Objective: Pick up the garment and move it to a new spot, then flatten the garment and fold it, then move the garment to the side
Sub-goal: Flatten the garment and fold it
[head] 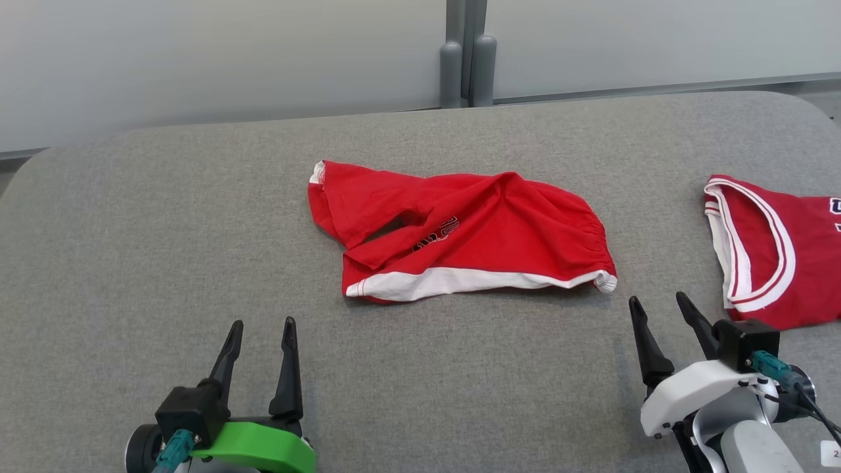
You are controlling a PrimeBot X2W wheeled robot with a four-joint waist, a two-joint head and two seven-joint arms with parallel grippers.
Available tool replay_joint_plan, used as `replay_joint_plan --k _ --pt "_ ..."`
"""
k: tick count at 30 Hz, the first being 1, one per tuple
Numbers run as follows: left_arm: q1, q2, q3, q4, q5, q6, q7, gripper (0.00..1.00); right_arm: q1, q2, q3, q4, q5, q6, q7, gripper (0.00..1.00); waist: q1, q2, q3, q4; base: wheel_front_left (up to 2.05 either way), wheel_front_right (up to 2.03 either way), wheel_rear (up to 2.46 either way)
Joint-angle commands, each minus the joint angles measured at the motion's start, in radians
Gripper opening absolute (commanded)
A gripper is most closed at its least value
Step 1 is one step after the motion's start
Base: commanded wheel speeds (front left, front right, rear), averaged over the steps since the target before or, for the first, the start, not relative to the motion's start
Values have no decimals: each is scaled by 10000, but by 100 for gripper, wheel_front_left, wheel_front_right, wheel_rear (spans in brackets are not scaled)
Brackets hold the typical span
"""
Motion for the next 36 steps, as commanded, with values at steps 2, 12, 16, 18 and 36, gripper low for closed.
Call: replay_joint_plan --k 2,12,16,18,36 --pt "-215 92 -5 33 86 5 -10 100 -383 -175 -31 608 336 -3 -4 100 0 100 150 139 0 0 0" --pt "-415 128 -7 56 78 39 8 100 -1546 -641 875 2369 1463 -1 -210 100 0 100 477 468 0 0 0" --pt "-450 129 -21 54 79 46 -1 100 -1929 -838 1324 2864 1856 -3 -328 100 0 100 552 564 0 0 0" --pt "-461 130 -21 50 79 65 -6 100 -2088 -942 1526 3075 2001 -3 -399 100 0 100 579 598 0 0 0" --pt "-521 162 -59 56 5 81 -9 100 -2920 -1433 2653 3746 2838 -3 -1066 0 0 100 660 529 0 0 0"
